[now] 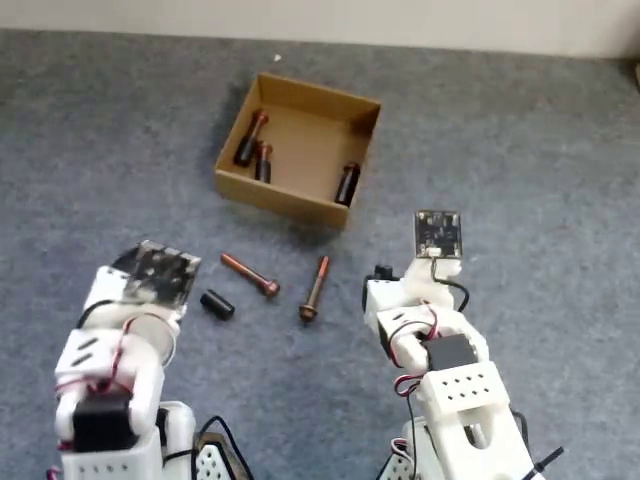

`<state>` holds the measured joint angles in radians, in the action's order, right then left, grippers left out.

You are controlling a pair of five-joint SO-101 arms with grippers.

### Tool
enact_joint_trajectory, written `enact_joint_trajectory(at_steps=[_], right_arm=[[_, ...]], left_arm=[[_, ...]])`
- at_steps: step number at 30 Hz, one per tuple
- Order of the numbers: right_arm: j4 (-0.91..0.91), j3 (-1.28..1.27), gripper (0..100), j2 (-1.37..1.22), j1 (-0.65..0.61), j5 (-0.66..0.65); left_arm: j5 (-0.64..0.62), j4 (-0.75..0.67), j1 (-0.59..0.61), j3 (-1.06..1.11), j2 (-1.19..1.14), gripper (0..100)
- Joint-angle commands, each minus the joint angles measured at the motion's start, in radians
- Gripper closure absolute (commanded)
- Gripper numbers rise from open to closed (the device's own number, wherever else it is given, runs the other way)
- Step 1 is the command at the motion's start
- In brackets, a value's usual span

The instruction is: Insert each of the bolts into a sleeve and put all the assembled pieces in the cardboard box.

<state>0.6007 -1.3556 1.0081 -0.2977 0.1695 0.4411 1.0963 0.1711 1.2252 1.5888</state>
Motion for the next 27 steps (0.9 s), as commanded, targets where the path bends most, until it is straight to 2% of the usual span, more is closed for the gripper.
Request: enact_joint_trajectory(at_steps=[1, 5, 10, 15, 27], right_arm=[[-0.036, 0.012, 99.5, 0.024, 0.018, -0.015], [-0.035, 0.01, 99.5, 0.024, 0.018, -0.015], [-0.038, -0.001, 99.5, 0.028, 0.056, -0.015], [-0.038, 0.004, 99.5, 0.028, 0.081, -0.015], [-0.038, 0.004, 99.5, 0.028, 0.082, -0.015]], left_arm=[[0.064, 0.002, -0.071, -0.114, -0.239, 99], [0.212, 0.003, -0.12, -0.22, -0.495, 98], [0.319, -0.003, -0.134, -0.335, -0.733, 83], [0.5, 0.002, -0.173, -0.42, -0.918, 83], [0.528, -0.005, -0.32, -0.596, -1.303, 83]])
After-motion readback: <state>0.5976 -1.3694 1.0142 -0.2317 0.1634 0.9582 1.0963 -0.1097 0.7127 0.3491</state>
